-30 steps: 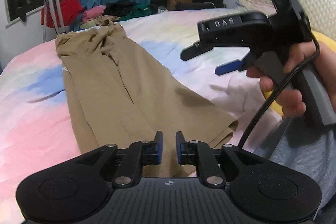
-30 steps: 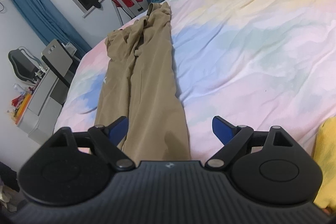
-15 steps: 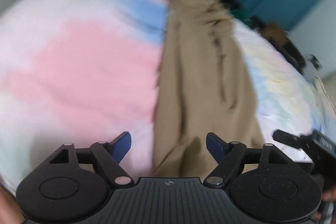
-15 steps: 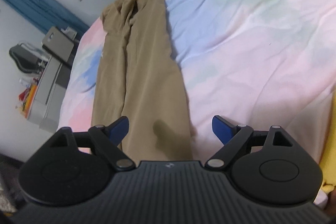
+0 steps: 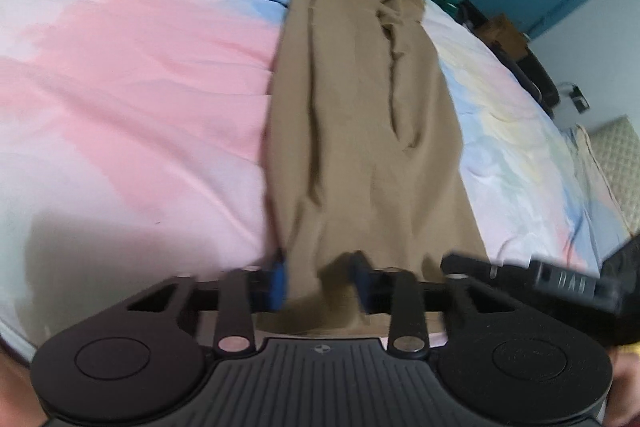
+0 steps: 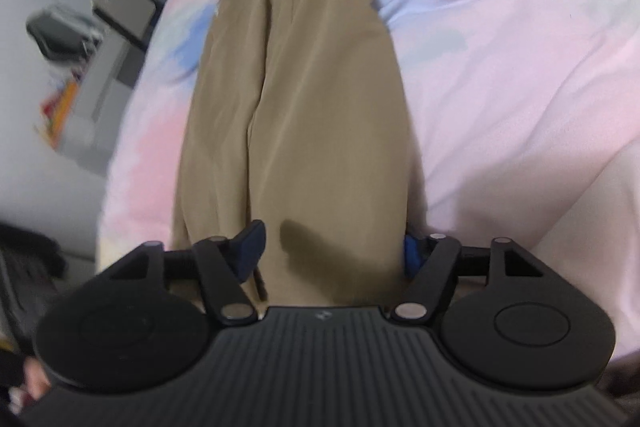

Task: Fold clothes
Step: 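Grasp the hem end of the strip with the left gripper while the right gripper grasps beside it, then lift the hem end and fold it toward the collar with both grippers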

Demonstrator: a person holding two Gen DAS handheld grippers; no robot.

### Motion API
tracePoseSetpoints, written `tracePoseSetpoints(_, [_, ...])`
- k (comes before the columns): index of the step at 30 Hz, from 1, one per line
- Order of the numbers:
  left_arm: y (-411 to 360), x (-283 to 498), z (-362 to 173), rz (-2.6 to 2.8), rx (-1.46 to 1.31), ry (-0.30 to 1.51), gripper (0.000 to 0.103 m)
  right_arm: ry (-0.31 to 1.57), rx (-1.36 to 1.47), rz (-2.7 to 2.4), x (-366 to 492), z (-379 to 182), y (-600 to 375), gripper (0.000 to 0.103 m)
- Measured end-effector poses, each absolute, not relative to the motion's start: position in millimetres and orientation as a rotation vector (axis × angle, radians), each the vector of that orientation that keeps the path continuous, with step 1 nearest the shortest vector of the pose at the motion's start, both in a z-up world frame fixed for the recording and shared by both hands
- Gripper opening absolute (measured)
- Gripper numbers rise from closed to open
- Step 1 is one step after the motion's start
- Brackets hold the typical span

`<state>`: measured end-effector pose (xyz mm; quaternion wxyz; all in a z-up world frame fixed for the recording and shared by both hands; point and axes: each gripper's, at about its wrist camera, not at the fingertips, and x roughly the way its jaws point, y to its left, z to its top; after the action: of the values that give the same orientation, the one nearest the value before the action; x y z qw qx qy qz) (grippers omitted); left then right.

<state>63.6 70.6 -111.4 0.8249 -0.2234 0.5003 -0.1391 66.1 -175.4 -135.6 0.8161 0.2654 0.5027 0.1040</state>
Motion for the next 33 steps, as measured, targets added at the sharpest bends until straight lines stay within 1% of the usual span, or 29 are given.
tracePoseSetpoints(1, [73, 61, -112, -0.295, -0.495, 1.058, 0.009, 1.075, 0.55, 0.213, 64, -134, -174, 0.057])
tracePoseSetpoints(2, [76, 60, -110, -0.297, -0.511, 1.047, 0.008, 1.078, 0.539, 0.202, 62, -133, -173, 0.046])
tracePoseSetpoints(3, [77, 58, -110, -0.301, -0.521, 1.03, 0.007, 1.081, 0.534, 0.195, 59, -133, -173, 0.029])
tracePoseSetpoints(4, [78, 57, -110, -0.306, -0.529, 1.011, 0.006, 1.085, 0.532, 0.19, 55, -133, -175, 0.02])
tracePoseSetpoints(5, [81, 55, -107, -0.318, -0.547, 0.977, 0.005, 1.081, 0.545, 0.183, 52, -132, -178, 0.013])
tracePoseSetpoints(6, [85, 53, -103, -0.331, -0.567, 0.939, 0.005, 1.058, 0.576, 0.176, 49, -130, -182, 0.009])
tracePoseSetpoints(9, [95, 45, -87, -0.374, -0.642, 0.799, 0.004, 0.946, 0.705, 0.148, 38, -116, -199, 0.008])
tracePoseSetpoints(12, [95, 41, -59, -0.394, -0.659, 0.721, 0.004, 0.83, 0.817, 0.128, 28, -99, -216, 0.008])
tracePoseSetpoints(19, [91, 32, 8, -0.434, -0.685, 0.551, 0.003, 0.632, 0.782, 0.185, 27, -18, -225, 0.008])
tracePoseSetpoints(23, [88, 13, 40, -0.459, -0.668, 0.49, 0.003, 0.55, 0.771, 0.225, 18, 18, -233, 0.008])
tracePoseSetpoints(27, [79, -26, 50, -0.471, -0.642, 0.448, 0.003, 0.507, 0.754, 0.259, -8, 33, -236, 0.008])
tracePoseSetpoints(31, [73, -73, 46, -0.465, -0.608, 0.442, 0.003, 0.525, 0.8, 0.297, -41, 22, -242, 0.008])
tracePoseSetpoints(33, [71, -84, 41, -0.463, -0.609, 0.45, 0.003, 0.532, 0.801, 0.297, -50, 15, -243, 0.008])
